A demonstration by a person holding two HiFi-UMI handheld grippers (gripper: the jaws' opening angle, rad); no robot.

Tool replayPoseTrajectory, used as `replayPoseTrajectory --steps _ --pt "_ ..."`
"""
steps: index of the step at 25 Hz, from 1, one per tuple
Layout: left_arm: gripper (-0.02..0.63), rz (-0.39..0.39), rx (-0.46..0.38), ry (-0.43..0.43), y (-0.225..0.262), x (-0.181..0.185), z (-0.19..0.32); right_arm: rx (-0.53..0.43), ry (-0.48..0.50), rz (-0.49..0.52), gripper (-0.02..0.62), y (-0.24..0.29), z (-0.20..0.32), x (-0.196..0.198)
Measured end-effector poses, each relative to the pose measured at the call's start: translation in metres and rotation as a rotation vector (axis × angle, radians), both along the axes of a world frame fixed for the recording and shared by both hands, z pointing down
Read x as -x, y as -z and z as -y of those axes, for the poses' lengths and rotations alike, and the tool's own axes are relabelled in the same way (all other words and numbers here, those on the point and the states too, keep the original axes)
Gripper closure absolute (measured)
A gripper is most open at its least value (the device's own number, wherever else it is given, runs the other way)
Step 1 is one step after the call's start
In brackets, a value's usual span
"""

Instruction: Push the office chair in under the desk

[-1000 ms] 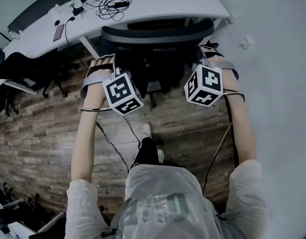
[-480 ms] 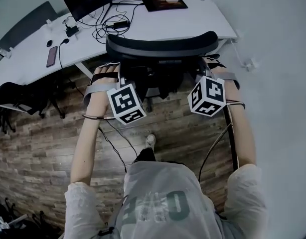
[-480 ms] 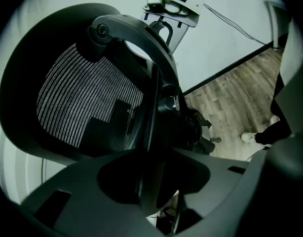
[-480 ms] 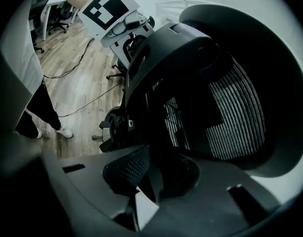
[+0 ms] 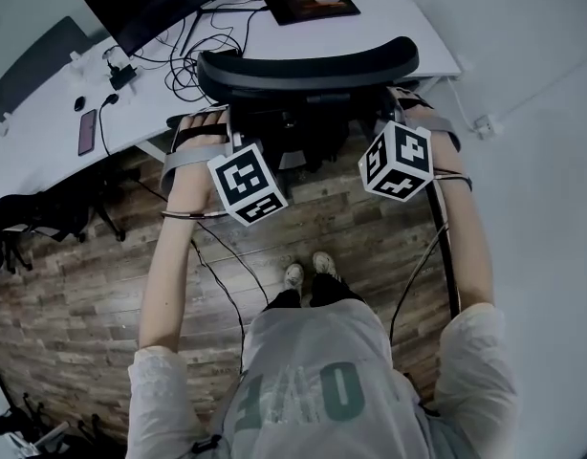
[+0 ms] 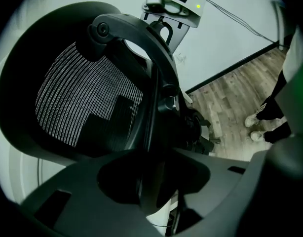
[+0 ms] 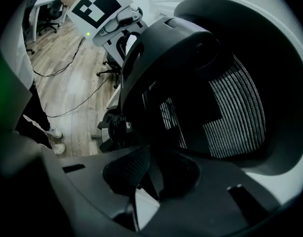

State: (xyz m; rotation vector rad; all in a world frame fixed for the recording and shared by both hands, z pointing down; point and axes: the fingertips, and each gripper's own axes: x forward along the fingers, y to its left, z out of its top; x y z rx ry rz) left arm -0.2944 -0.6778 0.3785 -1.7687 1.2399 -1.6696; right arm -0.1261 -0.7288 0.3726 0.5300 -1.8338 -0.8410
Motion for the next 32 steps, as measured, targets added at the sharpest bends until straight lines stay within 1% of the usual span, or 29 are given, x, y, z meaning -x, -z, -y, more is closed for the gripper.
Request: replayPoseTrajectory --steps 5,11,15,20,25,28,30,32 --pt "0.44 0.024 -0.023 0.03 0.002 0.007 0.03 -0.013 0.024 -0.003 0.534 0.002 0.03 0.007" --pt "0.439 0.024 -0.014 0.069 0.001 0.01 0.053 -0.02 0.057 0.007 0.533 0.0 0.058 0.012" --pt "0.439 0.014 -0.022 0.062 0.0 0.003 0.063 0.012 0.047 -0.011 0.532 -0.003 0.073 0.007" --pt "0.437 0.023 -0.027 0.078 0.0 0.002 0.065 0.025 0.076 0.042 0.531 -0.002 0.075 0.007" --pt "0.437 0.02 -0.018 0.081 -0.001 0.003 0.064 0.024 0.079 0.042 0.531 -0.002 0.074 0.007" --pt "0.437 0.023 -0.02 0.091 0.0 0.005 0.065 0.019 0.076 0.058 0.531 -0.001 0.075 0.008" --pt "0.437 0.015 -0.024 0.098 0.0 0.005 0.066 0.035 0.067 0.074 0.531 -0.001 0.076 0.008" --pt "0.433 -0.014 -0.025 0.102 -0.002 0.004 0.066 0.064 0.061 0.091 0.531 -0.001 0.075 0.008"
